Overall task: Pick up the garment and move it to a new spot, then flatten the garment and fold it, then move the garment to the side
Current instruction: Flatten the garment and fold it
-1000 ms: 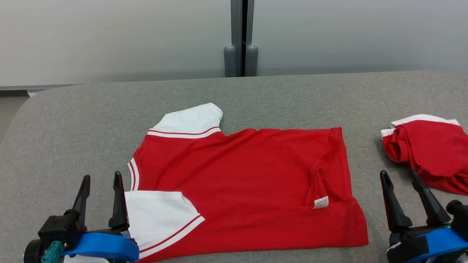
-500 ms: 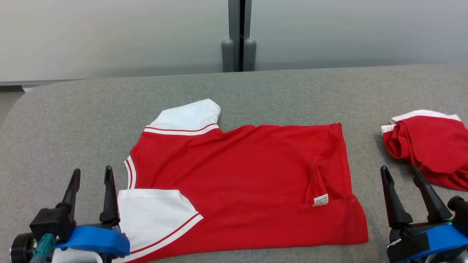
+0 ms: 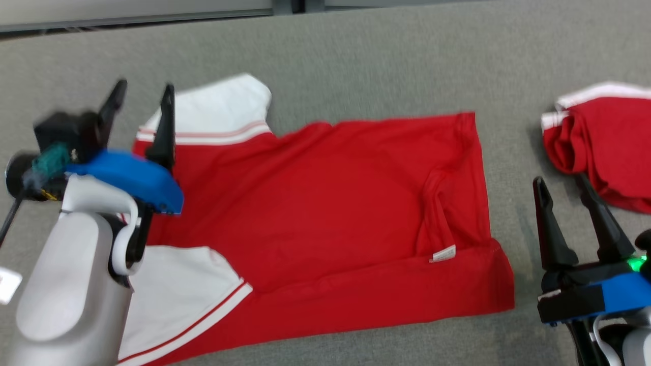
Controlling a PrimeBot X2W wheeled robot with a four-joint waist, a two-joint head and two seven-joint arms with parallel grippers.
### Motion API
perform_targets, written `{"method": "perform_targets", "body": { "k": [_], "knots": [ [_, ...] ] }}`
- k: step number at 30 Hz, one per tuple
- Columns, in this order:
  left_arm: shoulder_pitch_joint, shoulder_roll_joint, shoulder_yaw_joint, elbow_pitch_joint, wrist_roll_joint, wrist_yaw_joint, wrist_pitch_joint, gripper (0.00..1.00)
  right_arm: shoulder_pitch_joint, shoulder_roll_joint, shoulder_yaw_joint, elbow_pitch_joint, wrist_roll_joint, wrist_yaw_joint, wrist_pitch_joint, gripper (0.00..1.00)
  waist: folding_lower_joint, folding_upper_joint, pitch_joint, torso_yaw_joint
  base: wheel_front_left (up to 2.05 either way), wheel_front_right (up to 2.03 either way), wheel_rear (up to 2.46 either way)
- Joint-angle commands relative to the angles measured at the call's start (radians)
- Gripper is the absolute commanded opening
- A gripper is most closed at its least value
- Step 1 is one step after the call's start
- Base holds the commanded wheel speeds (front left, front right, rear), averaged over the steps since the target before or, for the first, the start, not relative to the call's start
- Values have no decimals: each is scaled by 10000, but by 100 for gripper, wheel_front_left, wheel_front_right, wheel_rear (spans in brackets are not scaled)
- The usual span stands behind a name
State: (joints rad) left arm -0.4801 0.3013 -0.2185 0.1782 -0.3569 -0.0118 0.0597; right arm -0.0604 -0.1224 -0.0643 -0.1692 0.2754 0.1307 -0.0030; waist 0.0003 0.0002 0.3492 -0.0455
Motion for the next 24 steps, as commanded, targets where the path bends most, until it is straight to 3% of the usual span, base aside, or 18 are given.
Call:
{"method": "perform_targets", "body": {
  "k": [1, 7, 16, 17, 18, 19, 24],
  "knots": [
    [-700, -31, -90, 587, -138, -238, 222, 100, -315, -27, 85, 47, 48, 1, -99, 100, -3, -2, 434, 15, 0, 0, 0],
    [-2723, -1, -538, 3109, -255, -834, 868, 100, -816, 36, 384, 400, 156, 1, -362, 100, -3, -2, 1227, -432, 0, 0, 0],
    [-4279, -4, -1365, 6427, -394, -1126, 2047, 100, -1266, -59, 649, 1009, 339, 1, -663, 100, -3, -2, 1576, -742, 0, 0, 0],
    [-4353, -8, -1442, 6662, -418, -1149, 2164, 82, -1287, -92, 626, 1058, 355, 1, -662, 100, -3, -2, 1578, -752, 0, 0, 0],
    [-4413, -29, -1490, 6865, -498, -1168, 2261, 20, -1325, -113, 619, 1105, 366, 1, -662, 100, -3, -2, 1578, -757, 0, 0, 0],
    [-4475, -19, -1596, 7039, -492, -1183, 2313, 0, -1383, -122, 624, 1145, 371, 1, -658, 100, -3, -2, 1574, -758, 0, 0, 0],
    [-4851, -112, -1569, 7537, -615, -1127, 1408, 0, -1877, -234, 702, 1477, 741, 1, -648, 100, -3, -2, 1534, -676, 0, 0, 0]
  ]
}}
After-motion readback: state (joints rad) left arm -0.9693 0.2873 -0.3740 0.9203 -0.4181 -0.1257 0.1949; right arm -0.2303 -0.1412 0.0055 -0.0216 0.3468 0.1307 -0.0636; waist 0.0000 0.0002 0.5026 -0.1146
